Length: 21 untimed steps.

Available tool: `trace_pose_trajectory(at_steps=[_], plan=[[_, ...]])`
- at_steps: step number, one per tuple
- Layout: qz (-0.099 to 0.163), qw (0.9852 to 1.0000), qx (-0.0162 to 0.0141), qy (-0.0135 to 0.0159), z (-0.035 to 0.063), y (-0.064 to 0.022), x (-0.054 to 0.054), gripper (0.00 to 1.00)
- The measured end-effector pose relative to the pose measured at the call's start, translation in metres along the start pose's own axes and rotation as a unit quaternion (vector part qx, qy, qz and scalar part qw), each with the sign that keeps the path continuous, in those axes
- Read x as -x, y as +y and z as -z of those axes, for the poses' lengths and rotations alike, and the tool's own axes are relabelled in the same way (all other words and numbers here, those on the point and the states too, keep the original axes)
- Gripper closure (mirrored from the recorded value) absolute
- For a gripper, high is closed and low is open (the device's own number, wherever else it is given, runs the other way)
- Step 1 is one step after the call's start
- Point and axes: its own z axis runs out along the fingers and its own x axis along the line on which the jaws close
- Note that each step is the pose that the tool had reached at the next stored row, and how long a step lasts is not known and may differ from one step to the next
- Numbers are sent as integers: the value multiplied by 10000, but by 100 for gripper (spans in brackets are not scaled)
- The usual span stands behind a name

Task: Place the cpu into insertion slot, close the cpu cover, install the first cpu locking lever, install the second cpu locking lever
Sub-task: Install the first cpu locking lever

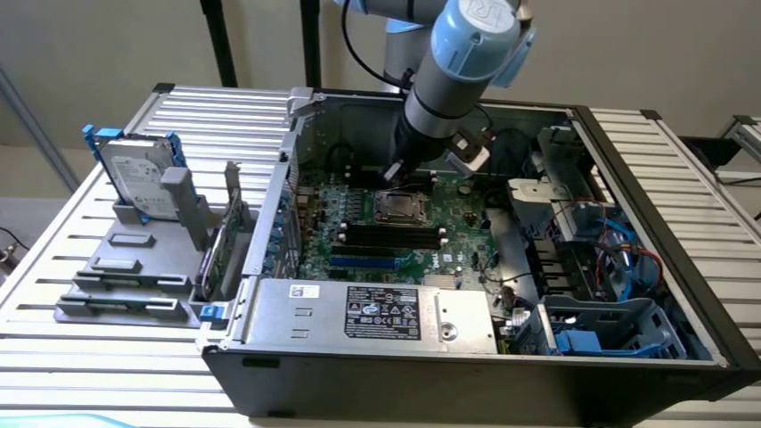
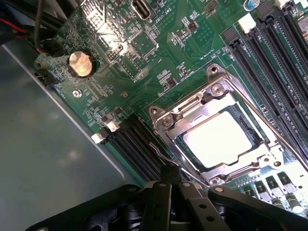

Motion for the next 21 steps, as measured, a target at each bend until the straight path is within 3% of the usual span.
trace_pose_trajectory(at_steps=[9, 21], plan=[[3, 10000, 7, 4, -3, 11, -6, 89], [22, 10000, 46, 11, -33, 43, -17, 89]])
